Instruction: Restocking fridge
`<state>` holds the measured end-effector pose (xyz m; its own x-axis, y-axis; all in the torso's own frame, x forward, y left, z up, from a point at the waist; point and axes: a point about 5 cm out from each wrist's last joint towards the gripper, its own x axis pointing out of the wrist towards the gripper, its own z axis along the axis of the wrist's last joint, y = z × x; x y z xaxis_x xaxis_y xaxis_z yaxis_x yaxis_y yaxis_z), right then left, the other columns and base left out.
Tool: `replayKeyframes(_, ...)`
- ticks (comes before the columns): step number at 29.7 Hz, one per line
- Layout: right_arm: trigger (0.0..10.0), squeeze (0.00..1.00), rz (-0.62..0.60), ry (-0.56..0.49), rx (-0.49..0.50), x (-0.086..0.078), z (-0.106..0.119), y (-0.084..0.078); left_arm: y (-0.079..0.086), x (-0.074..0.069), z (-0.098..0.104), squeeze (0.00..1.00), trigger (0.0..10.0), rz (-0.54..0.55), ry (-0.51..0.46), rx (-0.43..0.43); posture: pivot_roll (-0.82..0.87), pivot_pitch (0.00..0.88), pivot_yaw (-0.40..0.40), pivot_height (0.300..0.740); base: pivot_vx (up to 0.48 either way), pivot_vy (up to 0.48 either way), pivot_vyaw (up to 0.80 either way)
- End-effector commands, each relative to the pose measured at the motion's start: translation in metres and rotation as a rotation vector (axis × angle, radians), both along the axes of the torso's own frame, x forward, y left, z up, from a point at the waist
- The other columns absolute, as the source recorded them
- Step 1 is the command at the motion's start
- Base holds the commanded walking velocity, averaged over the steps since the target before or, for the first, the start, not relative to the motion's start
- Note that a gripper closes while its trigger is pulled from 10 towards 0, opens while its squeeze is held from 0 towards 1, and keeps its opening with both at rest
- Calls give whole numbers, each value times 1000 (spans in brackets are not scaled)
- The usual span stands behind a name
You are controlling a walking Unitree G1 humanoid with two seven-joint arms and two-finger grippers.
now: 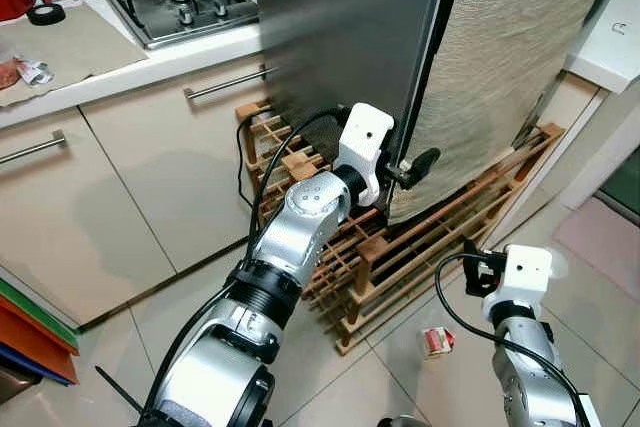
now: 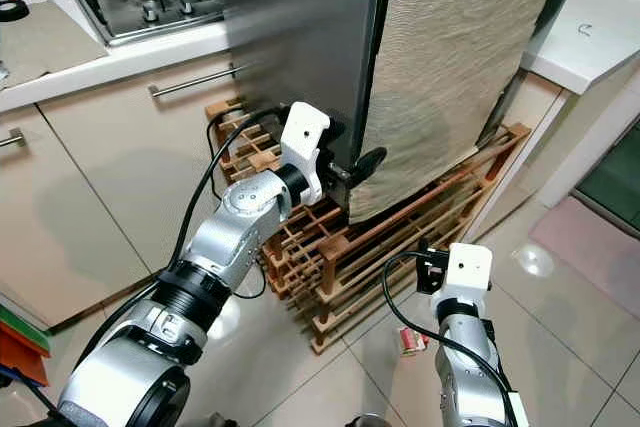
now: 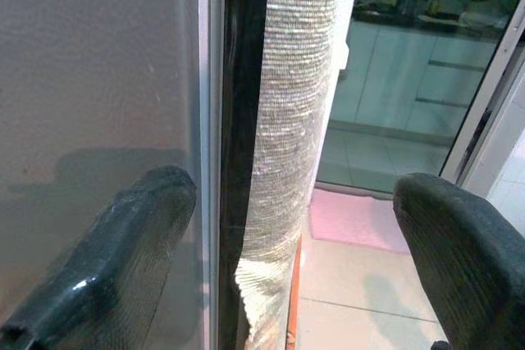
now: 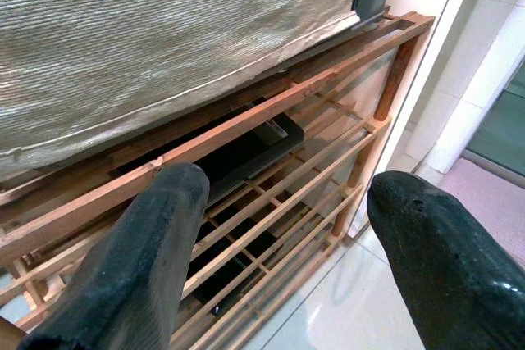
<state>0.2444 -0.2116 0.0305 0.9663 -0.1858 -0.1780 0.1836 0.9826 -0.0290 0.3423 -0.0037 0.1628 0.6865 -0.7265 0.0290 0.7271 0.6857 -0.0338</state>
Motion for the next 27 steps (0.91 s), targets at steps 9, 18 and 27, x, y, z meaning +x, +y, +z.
replayKeyframes(9, 10000, 0, 5, 7, 10, -1, -2, 2, -36, -3, 20, 0, 10000, -81, -32, -33, -5, 13, 24, 740, 0, 0, 0)
replayKeyframes(18, 10000, 0, 10, 5, 9, -3, -2, 4, -47, -5, 21, 0, 10000, -113, -26, -38, -13, 19, 30, 740, 0, 0, 0)
replayKeyframes(27, 10000, 0, 16, 0, 3, -8, -1, 6, -60, -5, 29, 0, 10000, -134, -54, -19, -38, 48, 45, 740, 0, 0, 0)
